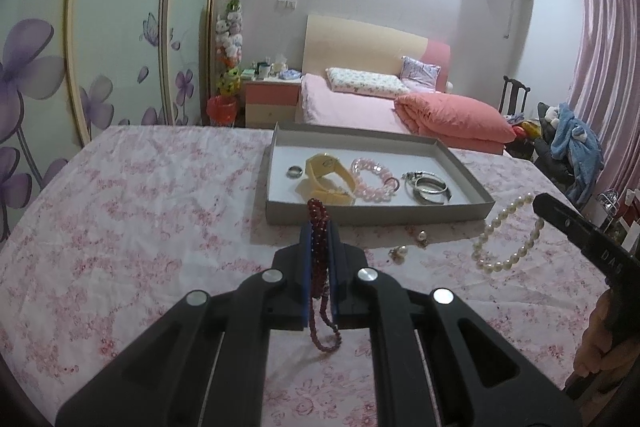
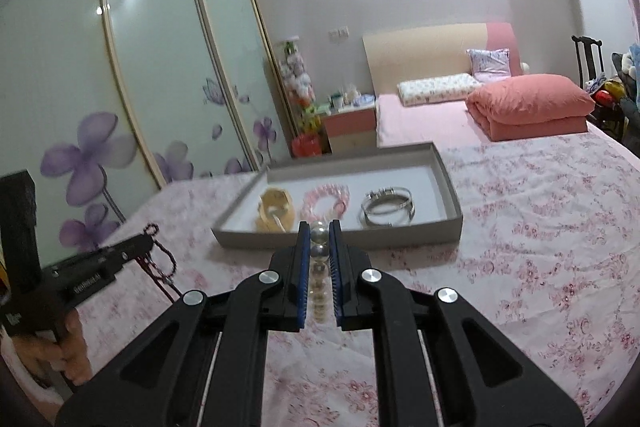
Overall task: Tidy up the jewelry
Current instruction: 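Drop the necklace into the gray tray with the left tool while the right tool releases the pearl bracelet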
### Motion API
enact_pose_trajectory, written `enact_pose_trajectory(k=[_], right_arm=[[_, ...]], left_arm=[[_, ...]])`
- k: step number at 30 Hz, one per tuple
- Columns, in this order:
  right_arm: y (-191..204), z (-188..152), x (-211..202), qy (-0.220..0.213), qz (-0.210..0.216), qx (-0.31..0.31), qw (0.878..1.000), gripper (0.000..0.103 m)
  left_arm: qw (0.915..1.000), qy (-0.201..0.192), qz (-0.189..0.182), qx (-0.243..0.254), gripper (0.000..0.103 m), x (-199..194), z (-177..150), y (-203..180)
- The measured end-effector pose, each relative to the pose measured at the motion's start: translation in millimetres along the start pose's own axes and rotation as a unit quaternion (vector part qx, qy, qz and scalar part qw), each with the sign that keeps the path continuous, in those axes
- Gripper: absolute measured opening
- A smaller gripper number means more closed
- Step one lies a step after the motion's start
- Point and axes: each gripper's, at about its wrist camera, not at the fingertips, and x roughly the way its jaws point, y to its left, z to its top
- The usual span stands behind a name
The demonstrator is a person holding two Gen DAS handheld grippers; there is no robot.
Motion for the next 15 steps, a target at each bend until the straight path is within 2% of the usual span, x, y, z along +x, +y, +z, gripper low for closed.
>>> enact_pose_trajectory(k=[15], right_arm=[[11.8, 7.7, -30.4, -0.082, -0.012, -0.018, 0.996, 0.01]], left_arm=[[0.9975, -0.068, 0.009, 0.019, 0.008, -31.0, 8.4, -11.9]])
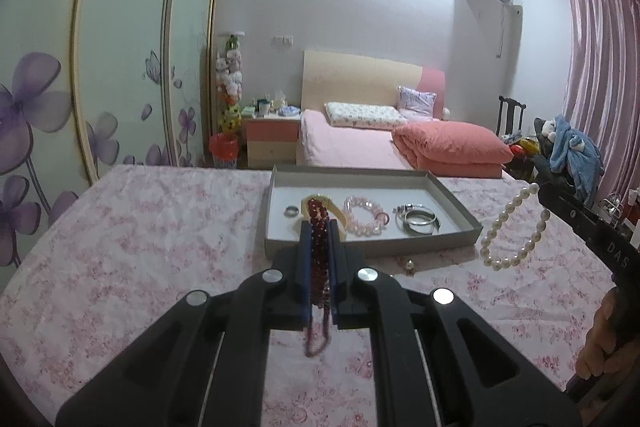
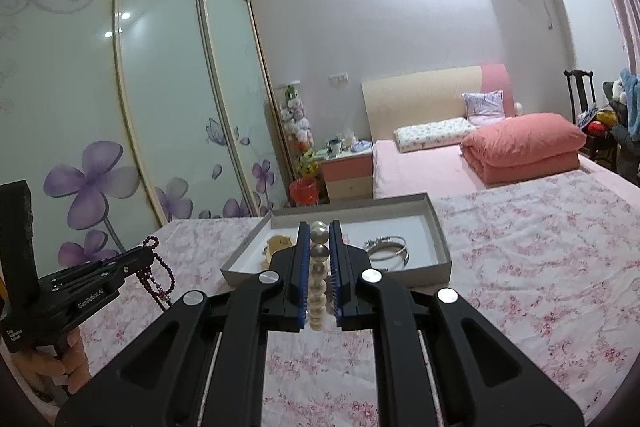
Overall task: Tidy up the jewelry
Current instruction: 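Drop the necklace into the gray tray with the left tool while the right tool releases the pearl bracelet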
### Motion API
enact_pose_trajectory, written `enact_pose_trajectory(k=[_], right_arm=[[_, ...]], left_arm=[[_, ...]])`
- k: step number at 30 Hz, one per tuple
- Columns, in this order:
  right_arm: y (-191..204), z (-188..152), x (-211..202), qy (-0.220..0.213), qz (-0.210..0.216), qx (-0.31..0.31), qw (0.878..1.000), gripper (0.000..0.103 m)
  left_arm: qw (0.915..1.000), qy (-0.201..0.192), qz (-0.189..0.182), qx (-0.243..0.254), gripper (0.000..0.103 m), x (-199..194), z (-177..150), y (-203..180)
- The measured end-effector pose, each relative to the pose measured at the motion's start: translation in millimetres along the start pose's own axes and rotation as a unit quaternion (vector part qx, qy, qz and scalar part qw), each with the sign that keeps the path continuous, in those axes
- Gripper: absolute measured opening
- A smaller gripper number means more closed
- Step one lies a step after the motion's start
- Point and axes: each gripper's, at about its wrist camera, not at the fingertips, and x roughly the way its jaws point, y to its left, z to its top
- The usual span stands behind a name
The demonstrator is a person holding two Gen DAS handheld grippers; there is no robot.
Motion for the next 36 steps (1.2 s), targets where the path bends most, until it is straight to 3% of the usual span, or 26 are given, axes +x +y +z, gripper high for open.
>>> enact_pose_trajectory(k=[17, 36], right_arm=[[17.8, 7.3, -26.9, -0.082, -0.024, -0.043, 0.995, 0.01], [31.4, 8.9, -47.1, -0.143, -0.047, -0.076, 0.986, 0.01]], left_arm=[[0.9958, -0.083, 0.014, 0.035, 0.008, -37.0, 8.6, -24.3], [0.9916, -0.118, 0.014, 0.052, 0.008, -49.3, 7.3, -42.7]])
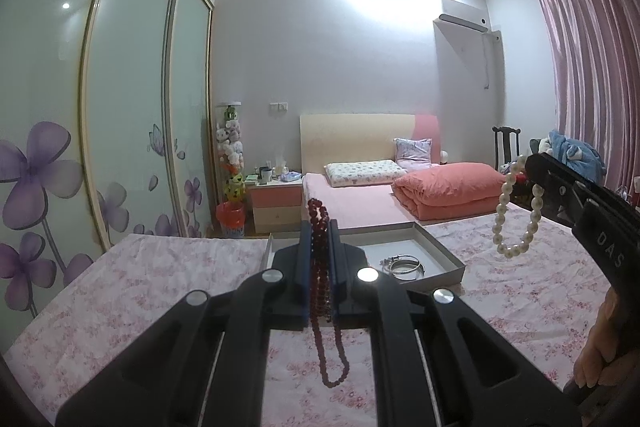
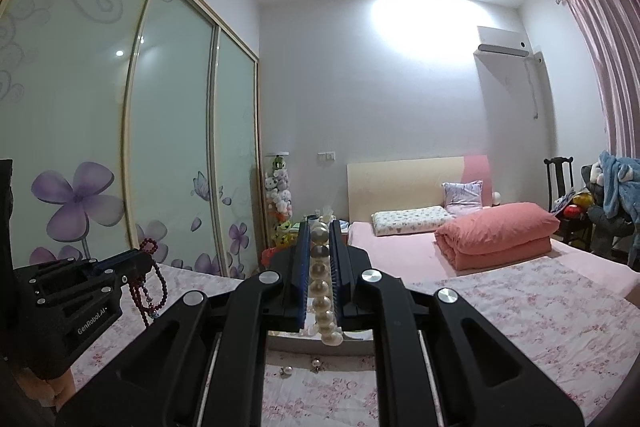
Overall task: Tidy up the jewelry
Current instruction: 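Drop the necklace into the gray tray with the left tool while the right tool releases the pearl bracelet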
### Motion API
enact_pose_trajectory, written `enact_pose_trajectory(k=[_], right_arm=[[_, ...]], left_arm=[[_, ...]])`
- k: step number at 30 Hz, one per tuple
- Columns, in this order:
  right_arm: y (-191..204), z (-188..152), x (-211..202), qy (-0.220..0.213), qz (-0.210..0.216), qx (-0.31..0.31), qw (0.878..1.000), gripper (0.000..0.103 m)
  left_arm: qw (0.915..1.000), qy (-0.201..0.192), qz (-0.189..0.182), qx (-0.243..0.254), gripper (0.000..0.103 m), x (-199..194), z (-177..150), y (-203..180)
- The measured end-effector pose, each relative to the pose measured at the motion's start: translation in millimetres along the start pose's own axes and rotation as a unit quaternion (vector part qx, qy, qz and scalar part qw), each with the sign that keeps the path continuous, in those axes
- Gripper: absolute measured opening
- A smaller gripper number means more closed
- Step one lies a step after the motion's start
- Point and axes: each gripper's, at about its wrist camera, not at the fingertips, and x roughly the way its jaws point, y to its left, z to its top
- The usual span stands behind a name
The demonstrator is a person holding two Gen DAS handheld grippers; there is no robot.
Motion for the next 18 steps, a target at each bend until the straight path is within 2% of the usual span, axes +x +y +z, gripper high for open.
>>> enact_pose_trajectory(k=[8, 18], right_arm=[[3.2, 0.9, -3.2, -0.011, -0.009, -0.01, 1.0, 0.01], [3.8, 1.7, -3.2, -0.014, -0.011, -0.009, 1.0, 0.01]], left_arm=[[0.9999, -0.008, 0.001, 0.011, 0.008, -2.2, -1.3, -6.2], [1.0, -0.002, 0.004, 0.001, 0.008, 2.6, -2.6, -0.6]])
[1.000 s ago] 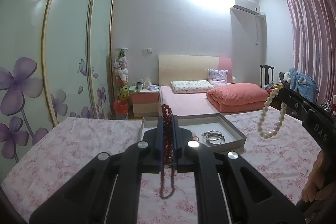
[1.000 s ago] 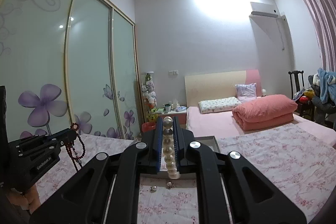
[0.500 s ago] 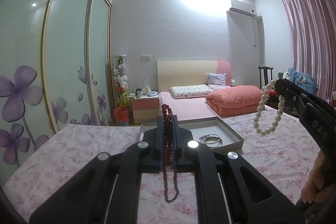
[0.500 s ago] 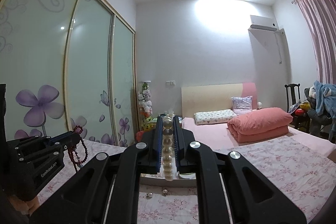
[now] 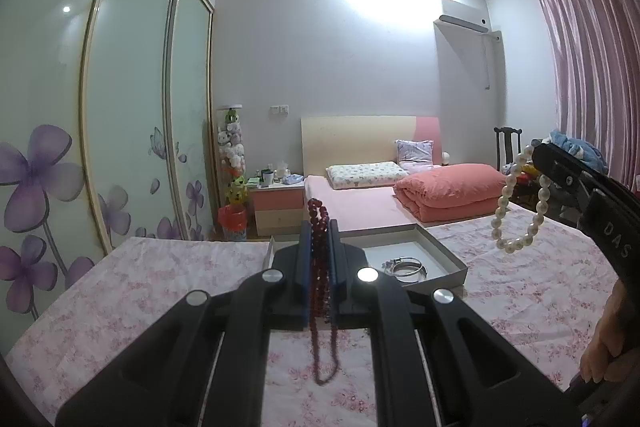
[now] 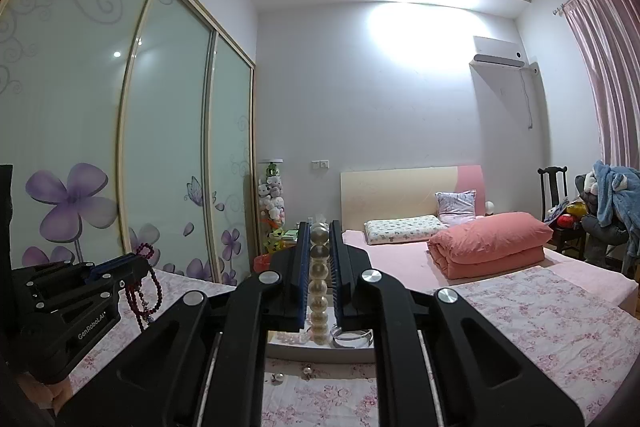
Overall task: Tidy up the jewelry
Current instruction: 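Drop the necklace into the gray tray with the left tool while the right tool releases the pearl bracelet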
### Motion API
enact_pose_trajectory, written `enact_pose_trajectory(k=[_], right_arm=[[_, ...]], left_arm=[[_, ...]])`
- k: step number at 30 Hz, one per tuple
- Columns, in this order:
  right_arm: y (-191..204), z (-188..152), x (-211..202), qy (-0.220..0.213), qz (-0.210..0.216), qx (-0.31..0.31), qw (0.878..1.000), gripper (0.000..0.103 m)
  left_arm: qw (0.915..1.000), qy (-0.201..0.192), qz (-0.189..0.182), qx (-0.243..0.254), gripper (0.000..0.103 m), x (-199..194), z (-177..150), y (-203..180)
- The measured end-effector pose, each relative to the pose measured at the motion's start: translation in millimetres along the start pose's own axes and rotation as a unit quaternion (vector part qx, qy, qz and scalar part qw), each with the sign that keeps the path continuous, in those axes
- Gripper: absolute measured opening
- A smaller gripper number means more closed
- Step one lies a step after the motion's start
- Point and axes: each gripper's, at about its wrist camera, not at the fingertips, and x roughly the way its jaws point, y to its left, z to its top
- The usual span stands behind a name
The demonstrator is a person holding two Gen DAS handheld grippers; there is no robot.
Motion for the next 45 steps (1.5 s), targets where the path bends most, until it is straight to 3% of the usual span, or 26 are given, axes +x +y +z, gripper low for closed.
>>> enact_pose_trajectory(k=[14, 20, 27, 36, 45], right_arm=[[0.8, 0.3, 1.9, 0.002, 0.0, -0.002, 1.0, 0.01], [-1.4, -0.2, 23.1, 0.014, 0.001, 0.0, 1.0, 0.01], [-11.7, -3.6, 72.3, 0.037, 0.003, 0.009, 0.999, 0.01], [-17.2, -21.3, 147.6, 0.079, 0.008, 0.005, 0.997, 0.01], [-27.7, -57.6, 213.8, 0.169, 0.03, 0.043, 0.984, 0.01]], left_arm=[[1.0, 0.003, -0.002, 0.001, 0.008, 5.9, 2.0, 2.9], [0.9998, 0.017, -0.006, -0.012, 0.008, 28.1, 5.8, 8.7], [0.998, 0.043, -0.01, -0.045, 0.008, 85.8, 15.3, 20.0], [0.9962, 0.075, -0.004, -0.044, 0.008, 175.9, 20.9, 22.4], [0.991, 0.123, -0.012, -0.051, 0.008, 246.5, 6.7, 18.7]])
